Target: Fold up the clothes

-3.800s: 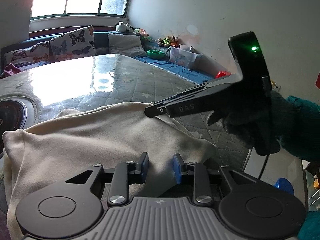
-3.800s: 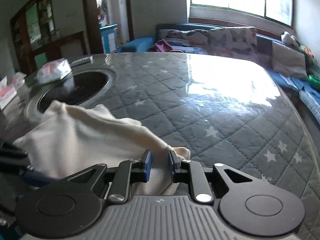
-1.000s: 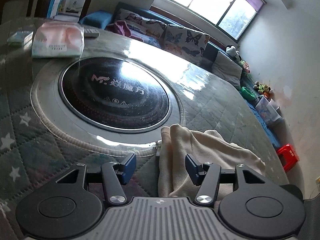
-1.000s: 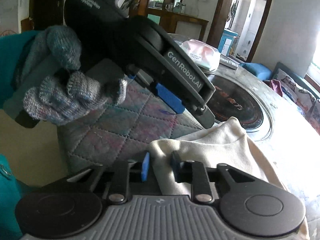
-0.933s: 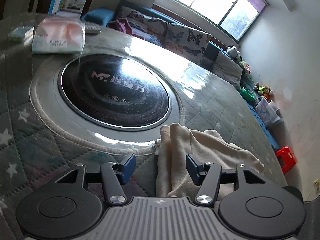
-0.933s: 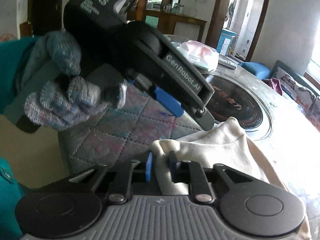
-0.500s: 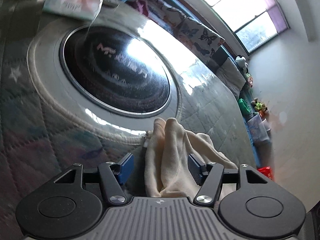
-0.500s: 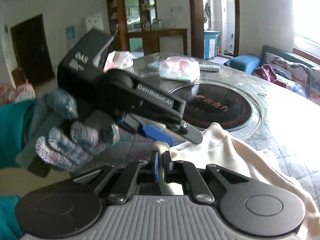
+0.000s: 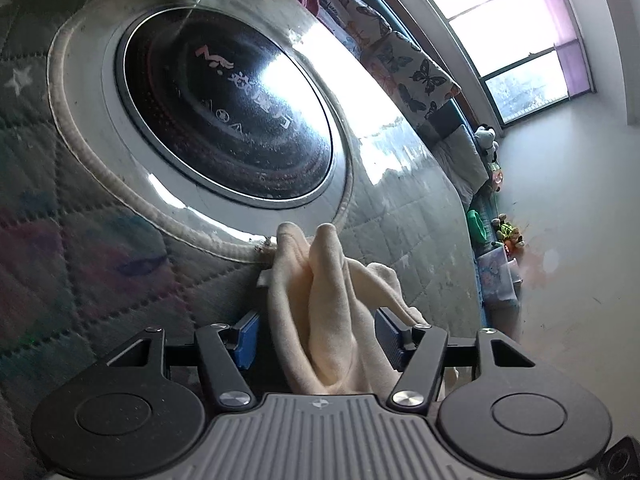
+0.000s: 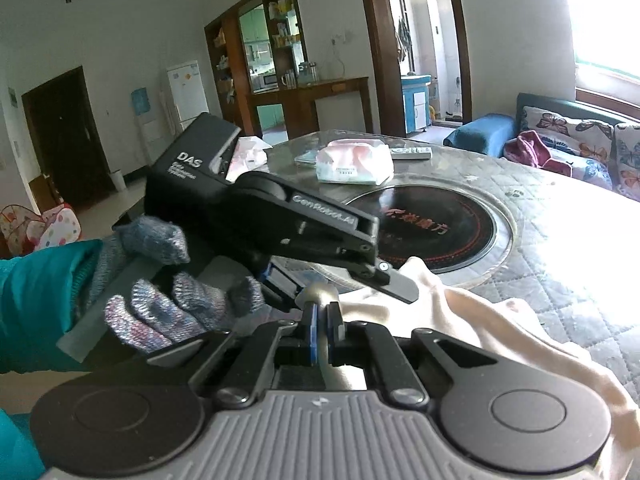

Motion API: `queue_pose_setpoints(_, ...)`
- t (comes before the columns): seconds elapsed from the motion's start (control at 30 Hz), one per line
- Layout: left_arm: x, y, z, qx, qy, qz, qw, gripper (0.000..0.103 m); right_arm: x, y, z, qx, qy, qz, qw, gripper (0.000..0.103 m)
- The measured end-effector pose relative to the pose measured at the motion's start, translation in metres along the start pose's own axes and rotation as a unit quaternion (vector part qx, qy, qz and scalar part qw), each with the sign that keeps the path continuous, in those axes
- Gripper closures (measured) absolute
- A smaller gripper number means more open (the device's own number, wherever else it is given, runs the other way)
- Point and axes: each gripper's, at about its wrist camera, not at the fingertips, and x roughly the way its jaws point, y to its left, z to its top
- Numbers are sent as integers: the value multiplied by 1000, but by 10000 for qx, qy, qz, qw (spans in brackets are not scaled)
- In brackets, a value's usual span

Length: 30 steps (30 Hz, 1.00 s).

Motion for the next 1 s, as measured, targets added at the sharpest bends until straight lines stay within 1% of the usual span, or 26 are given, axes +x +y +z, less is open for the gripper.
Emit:
queue_pose_setpoints(0.07,2,0,-1,-59,18,-28,10000,41,0,2,-2,-11,7,34,10000,99)
queue_pose_setpoints(0.2,3,-1,-2,-8,9,-54,10000,41,5,7,-7,-1,19,137,9999,99)
queue_pose_setpoints(0.27,4,-2,-5,42,-3,-64,10000,44,6,8,-8,6,1,186,9998,99)
queue_pose_setpoints(0.3,5,-1,-6,46,-3,-54,10000,49,7,9,-8,-3,-2,204,9998,99)
queue_pose_setpoints(0.33,6,0,-7,23,17,-49,10000,59,7,10,-9,-12,7,206,9998,99)
queue_pose_setpoints(0.4,8,3,-9,-43,54,-44,10000,71,7,10,-11,-15,14,201,9998,99)
queue_pose_setpoints(0.53,7,7,-12,-194,26,-53,9998,79,3,9,-13,21,-13,165,9999,99)
queue_pose_setpoints(0.67,7,9,-15,-209,-11,-31,9998,84,3,7,-14,43,0,133,9999,98)
queue_pose_setpoints(0.7,7,9,-15,-172,-22,-19,9998,85,1,6,-14,58,-30,107,9999,95)
queue_pose_setpoints(0.8,5,8,-19,19,-56,30,10000,86,-6,0,-16,179,-118,-20,9998,94)
queue_pose_setpoints(0.87,4,6,-20,137,-79,52,9999,86,-15,-9,-18,321,-177,-208,9991,93)
queue_pose_setpoints(0.9,4,5,-19,183,-83,59,9998,86,-20,-14,-19,393,-206,-307,9985,91)
queue_pose_setpoints(0.93,4,4,-19,214,-82,62,9997,86,-25,-20,-21,478,-232,-438,9976,86)
queue_pose_setpoints(1.0,4,4,-18,251,-76,61,9996,86,-36,-34,-27,699,-255,-794,9941,81)
